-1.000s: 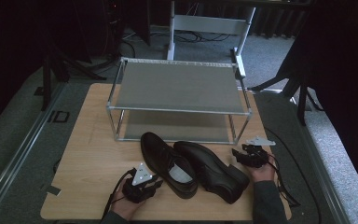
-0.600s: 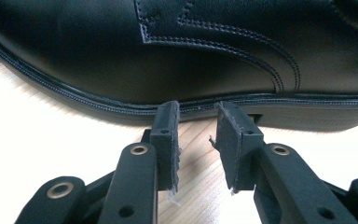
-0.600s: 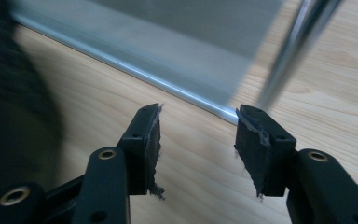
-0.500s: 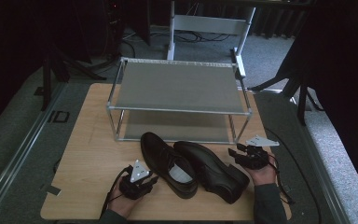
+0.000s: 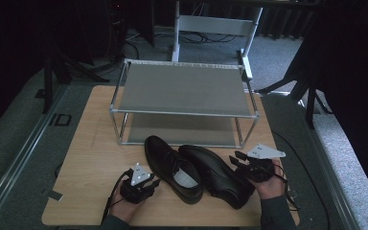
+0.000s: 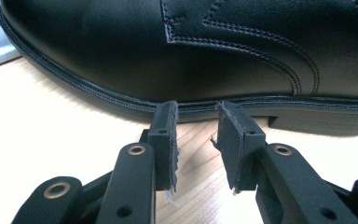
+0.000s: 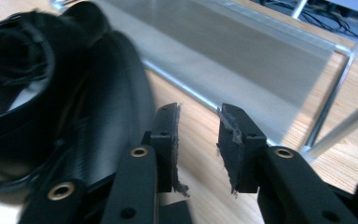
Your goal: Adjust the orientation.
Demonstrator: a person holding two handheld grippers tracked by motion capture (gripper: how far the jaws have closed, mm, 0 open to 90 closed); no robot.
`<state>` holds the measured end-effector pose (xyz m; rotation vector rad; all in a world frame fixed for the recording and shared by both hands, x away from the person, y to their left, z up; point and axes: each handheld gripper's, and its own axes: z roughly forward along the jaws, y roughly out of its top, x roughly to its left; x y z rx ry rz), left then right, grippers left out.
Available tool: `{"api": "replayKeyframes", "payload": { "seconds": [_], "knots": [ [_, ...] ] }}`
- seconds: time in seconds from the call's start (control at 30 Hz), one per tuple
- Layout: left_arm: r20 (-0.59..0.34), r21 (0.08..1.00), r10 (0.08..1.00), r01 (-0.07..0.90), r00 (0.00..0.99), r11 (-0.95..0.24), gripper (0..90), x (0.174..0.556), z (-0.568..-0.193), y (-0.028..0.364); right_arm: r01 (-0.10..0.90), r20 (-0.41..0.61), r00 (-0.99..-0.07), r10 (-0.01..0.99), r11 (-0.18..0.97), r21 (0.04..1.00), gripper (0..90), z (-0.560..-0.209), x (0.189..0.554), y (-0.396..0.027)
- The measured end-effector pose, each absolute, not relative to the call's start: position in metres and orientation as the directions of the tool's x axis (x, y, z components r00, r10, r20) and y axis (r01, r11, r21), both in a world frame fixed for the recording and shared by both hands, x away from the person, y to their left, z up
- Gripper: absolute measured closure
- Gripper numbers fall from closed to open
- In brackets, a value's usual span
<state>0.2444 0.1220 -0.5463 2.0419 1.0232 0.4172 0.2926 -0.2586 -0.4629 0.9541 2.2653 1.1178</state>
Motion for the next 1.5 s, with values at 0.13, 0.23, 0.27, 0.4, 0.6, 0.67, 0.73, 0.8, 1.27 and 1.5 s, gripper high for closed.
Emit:
{"api": "replayKeyframes", "payload": {
  "seconds": [0.13, 0.23, 0.27, 0.4, 0.6, 0.67, 0.73, 0.8, 1.27, 1.5],
  "knots": [
    [-0.05, 0.769, 0.788, 0.527, 0.613, -0.361, 67.3, 0.245, -0.548, 0.12, 0.367, -0.105, -0.689, 0.717, 0.471, 0.802, 75.6, -0.465, 0.281, -0.254],
    [-0.041, 0.768, 0.787, 0.524, 0.615, -0.369, 67.2, 0.244, -0.548, 0.119, 0.359, -0.11, -0.703, 0.703, 0.484, 0.798, 83.7, -0.468, 0.274, -0.252],
    [-0.039, 0.768, 0.788, 0.523, 0.615, -0.37, 67.2, 0.244, -0.548, 0.119, 0.358, -0.111, -0.706, 0.7, 0.487, 0.797, 86.5, -0.469, 0.272, -0.251],
    [-0.036, 0.767, 0.789, 0.523, 0.613, -0.371, 67.2, 0.244, -0.547, 0.12, 0.36, -0.114, -0.721, 0.684, 0.51, 0.781, 89.4, -0.473, 0.267, -0.25],
    [-0.034, 0.766, 0.792, 0.525, 0.61, -0.371, 67.2, 0.244, -0.547, 0.12, 0.361, -0.118, -0.729, 0.674, 0.525, 0.771, 89.5, -0.479, 0.263, -0.249],
    [-0.037, 0.765, 0.792, 0.527, 0.61, -0.371, 67.2, 0.244, -0.548, 0.12, 0.365, -0.113, -0.726, 0.679, 0.519, 0.773, 89.6, -0.48, 0.263, -0.25],
    [-0.034, 0.764, 0.791, 0.526, 0.611, -0.373, 67.2, 0.244, -0.548, 0.119, 0.362, -0.113, -0.727, 0.677, 0.519, 0.775, 89.6, -0.48, 0.264, -0.251],
    [-0.034, 0.764, 0.79, 0.525, 0.612, -0.374, 67.2, 0.244, -0.548, 0.119, 0.361, -0.114, -0.726, 0.678, 0.518, 0.776, 89.7, -0.48, 0.265, -0.251],
    [-0.032, 0.759, 0.788, 0.528, 0.615, -0.381, 67.2, 0.244, -0.549, 0.118, 0.413, -0.101, -0.663, 0.742, 0.475, 0.777, 89.9, -0.477, 0.294, -0.264],
    [-0.033, 0.759, 0.789, 0.529, 0.614, -0.38, 67.1, 0.244, -0.549, 0.118, 0.482, -0.071, -0.602, 0.795, 0.433, 0.762, 89.6, -0.481, 0.325, -0.281]
  ]
}}
